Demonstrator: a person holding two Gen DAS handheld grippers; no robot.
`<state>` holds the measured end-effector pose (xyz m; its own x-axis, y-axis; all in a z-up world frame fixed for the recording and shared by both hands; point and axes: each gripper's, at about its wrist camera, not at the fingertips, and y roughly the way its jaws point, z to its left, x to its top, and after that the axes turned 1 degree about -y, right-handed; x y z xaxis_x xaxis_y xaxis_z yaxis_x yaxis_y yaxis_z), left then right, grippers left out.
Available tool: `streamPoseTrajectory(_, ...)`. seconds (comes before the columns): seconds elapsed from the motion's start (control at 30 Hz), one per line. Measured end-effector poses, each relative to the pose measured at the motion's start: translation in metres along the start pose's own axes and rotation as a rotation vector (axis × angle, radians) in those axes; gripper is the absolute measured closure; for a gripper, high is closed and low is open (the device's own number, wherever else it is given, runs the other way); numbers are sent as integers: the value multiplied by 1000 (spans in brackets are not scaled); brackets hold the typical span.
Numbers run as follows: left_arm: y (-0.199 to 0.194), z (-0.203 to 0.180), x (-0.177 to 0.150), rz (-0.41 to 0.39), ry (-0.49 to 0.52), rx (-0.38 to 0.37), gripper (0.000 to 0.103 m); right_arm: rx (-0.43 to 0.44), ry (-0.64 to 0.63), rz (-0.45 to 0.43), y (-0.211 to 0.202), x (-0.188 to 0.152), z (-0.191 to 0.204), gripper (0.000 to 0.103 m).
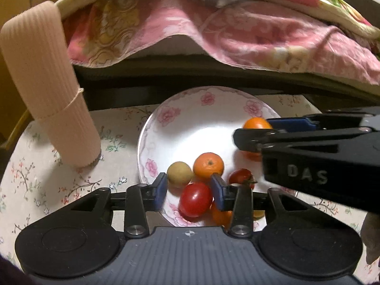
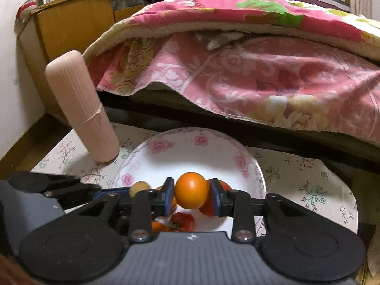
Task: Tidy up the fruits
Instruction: 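Open both grippers to drop the mandarin and brown fruit into the plate, then withdraw both open grippers toward the remaining red tomato and brown fruit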
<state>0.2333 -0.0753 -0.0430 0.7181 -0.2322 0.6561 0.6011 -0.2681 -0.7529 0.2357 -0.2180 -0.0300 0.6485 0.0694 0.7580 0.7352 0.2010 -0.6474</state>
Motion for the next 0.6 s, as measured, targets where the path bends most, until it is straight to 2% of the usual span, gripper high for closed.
streamPoseTrajectory(0.13,-4,1,1,-6,3,4,52,11,34,6,0,1,-6,41)
streamPoseTrajectory(0.6,-31,7,0,-22,-12,28,45,-21,77,5,-13,-1,-19,40)
